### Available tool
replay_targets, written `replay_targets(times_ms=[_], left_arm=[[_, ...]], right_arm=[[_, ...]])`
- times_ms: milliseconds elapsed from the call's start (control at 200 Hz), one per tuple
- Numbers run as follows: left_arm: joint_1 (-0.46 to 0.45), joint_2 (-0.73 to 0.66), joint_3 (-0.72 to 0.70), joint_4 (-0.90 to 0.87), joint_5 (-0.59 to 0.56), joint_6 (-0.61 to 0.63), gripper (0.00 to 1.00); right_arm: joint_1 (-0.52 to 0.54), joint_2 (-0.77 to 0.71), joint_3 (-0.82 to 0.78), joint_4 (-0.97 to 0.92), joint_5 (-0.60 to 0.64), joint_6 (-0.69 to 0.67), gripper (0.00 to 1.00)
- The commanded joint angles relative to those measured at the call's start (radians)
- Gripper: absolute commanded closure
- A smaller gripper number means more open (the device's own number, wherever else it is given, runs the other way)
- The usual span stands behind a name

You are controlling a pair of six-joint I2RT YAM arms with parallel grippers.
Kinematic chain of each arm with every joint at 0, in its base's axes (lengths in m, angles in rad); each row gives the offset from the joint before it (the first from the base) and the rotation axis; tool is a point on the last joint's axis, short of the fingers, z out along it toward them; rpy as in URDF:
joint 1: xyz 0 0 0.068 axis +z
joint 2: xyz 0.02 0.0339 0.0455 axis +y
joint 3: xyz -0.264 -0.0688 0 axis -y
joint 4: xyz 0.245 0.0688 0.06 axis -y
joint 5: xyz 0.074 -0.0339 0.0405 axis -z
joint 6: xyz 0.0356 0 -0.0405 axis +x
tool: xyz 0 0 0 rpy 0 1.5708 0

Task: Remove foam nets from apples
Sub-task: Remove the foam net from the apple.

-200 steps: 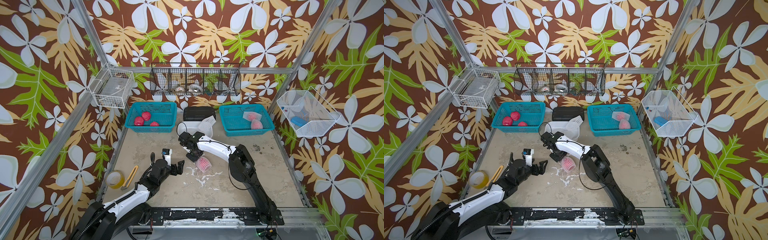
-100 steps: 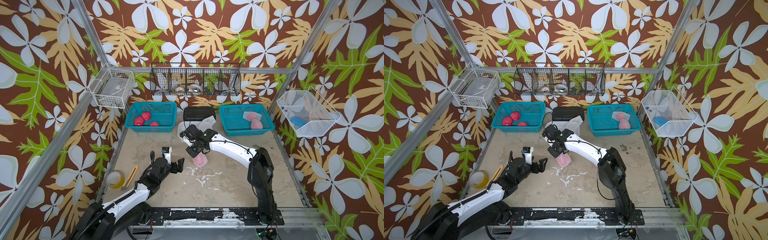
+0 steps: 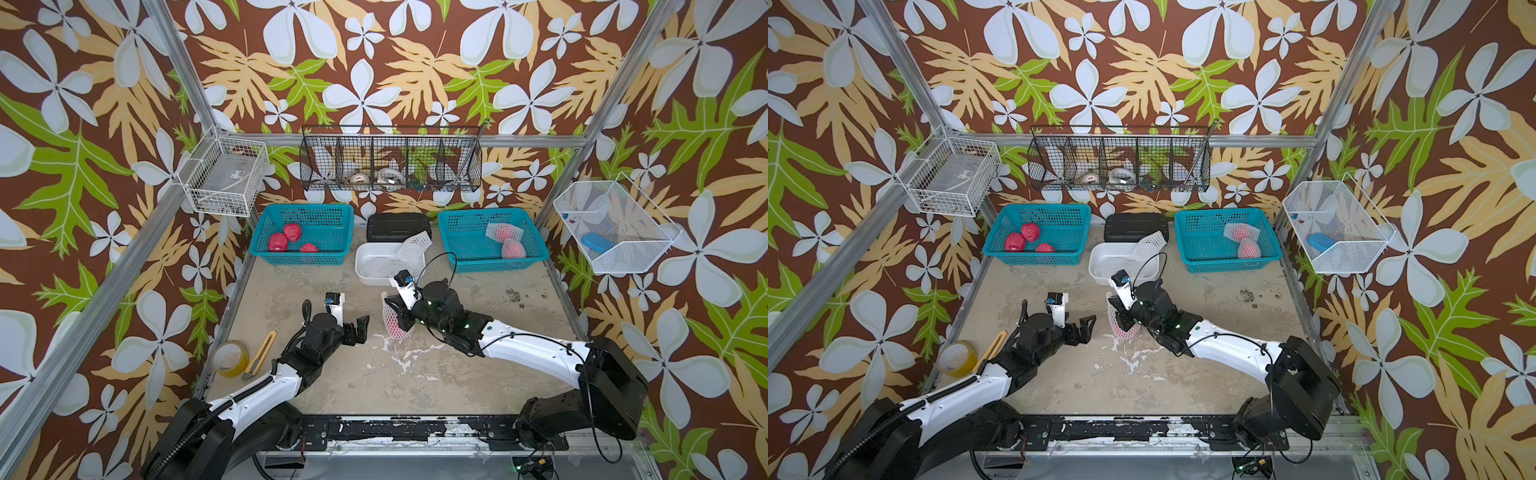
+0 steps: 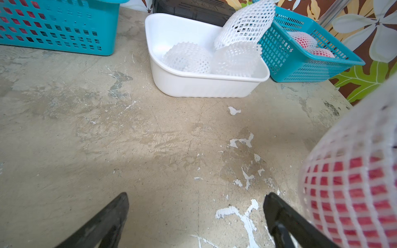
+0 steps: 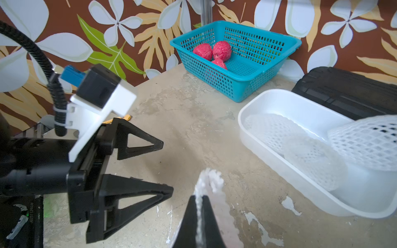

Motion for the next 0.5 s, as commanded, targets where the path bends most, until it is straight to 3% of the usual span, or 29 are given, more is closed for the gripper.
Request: replay_targets(times_ms=[0,495], left_arm=[[0.001,0.006,0.004,0.014,-0.007,0.011,0.0],[0.0,0.031,0.004,0.03,0.003,0.014,0.0]], right_arm=[[-0.011,0.016,-0.032,0.168,-0.024,0.034,1.0],[-0.042,0.062,-0.047,0.197,-0.004,0.046,1.0]])
